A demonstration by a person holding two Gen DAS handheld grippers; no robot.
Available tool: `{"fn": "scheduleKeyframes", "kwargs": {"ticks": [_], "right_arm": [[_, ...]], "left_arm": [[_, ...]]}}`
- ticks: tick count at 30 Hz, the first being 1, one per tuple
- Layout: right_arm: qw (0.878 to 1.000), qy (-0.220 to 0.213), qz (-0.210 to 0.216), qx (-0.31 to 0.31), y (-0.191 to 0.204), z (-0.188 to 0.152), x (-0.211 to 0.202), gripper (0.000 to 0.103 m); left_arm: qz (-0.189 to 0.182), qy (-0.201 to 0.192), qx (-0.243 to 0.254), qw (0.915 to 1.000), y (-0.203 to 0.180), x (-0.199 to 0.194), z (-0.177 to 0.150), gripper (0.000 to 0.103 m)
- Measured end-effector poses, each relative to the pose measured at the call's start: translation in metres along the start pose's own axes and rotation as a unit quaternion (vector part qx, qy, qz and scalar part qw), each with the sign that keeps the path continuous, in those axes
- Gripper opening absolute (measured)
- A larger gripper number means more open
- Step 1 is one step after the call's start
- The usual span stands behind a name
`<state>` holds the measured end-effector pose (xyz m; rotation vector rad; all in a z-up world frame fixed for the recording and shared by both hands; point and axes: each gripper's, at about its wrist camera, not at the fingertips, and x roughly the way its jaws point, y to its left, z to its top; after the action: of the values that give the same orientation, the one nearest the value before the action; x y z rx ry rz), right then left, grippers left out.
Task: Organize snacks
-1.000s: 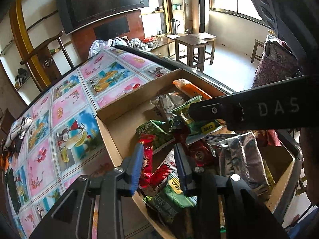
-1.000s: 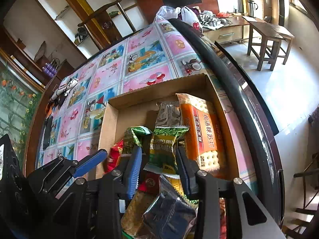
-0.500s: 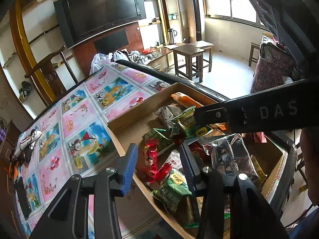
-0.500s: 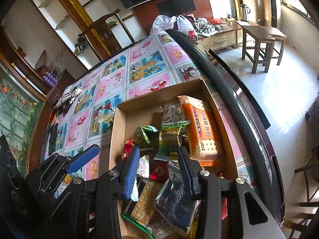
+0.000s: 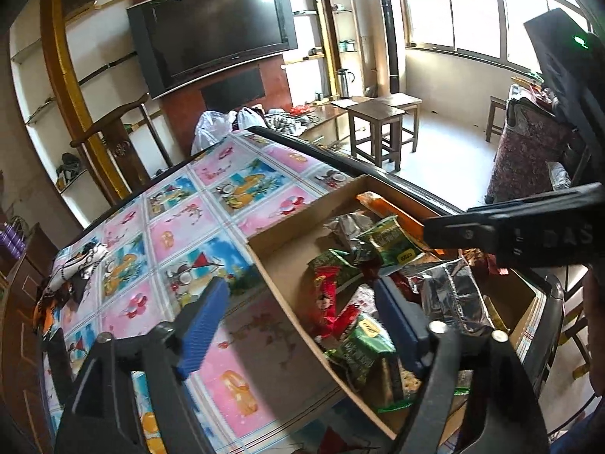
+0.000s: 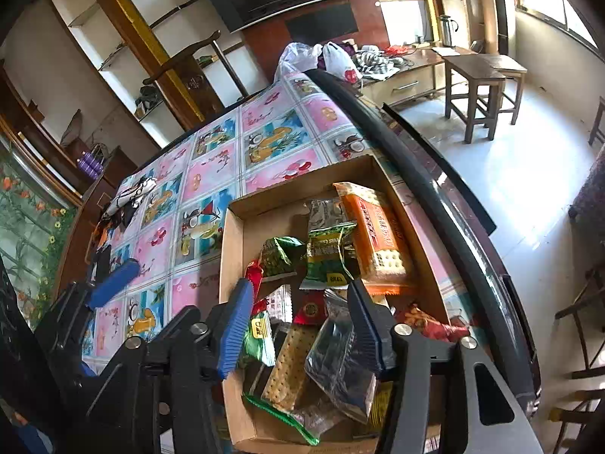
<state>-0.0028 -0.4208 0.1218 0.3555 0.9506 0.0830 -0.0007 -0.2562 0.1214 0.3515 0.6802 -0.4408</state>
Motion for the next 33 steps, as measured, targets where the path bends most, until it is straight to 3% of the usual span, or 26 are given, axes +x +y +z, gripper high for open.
{"fn": "scheduleKeyframes", "kwargs": {"ticks": [3, 5, 7, 10, 17, 27, 33], "right_arm": [[1.0, -0.015, -0.022, -0.003, 0.004, -0.007, -0.013, 0.071], [0.998, -0.032, -0.046, -0.011, 0.006, -0.015, -0.024, 0.083], [0.997, -0.043, -0.068, -0.011, 0.006, -0.025, -0.032, 0.088], [0.995, -0.045, -0.088, -0.005, 0.002, -0.041, -0.04, 0.088], [0.993, -0.044, -0.104, 0.02, -0.007, -0.064, -0.05, 0.088], [0.992, -0.047, -0.114, 0.027, 0.001, -0.086, -0.057, 0.088], [0.992, -0.05, -0.114, 0.033, 0.008, -0.094, -0.058, 0.088]], "left_arm": [[0.017, 0.0, 0.001, 0.9999, 0.006, -0.007, 0.0, 0.101], [0.026, 0.005, -0.003, 0.9996, 0.011, -0.011, 0.0, 0.102], [0.041, 0.021, -0.002, 0.9989, 0.014, -0.013, 0.001, 0.102], [0.066, 0.045, 0.003, 0.9968, 0.018, -0.014, -0.002, 0.102], [0.011, 0.04, -0.013, 0.9991, 0.025, -0.032, -0.008, 0.102], [-0.017, 0.053, 0.025, 0.9981, 0.009, -0.049, -0.02, 0.102], [-0.002, 0.055, 0.035, 0.9979, 0.01, -0.058, -0.027, 0.102]]}}
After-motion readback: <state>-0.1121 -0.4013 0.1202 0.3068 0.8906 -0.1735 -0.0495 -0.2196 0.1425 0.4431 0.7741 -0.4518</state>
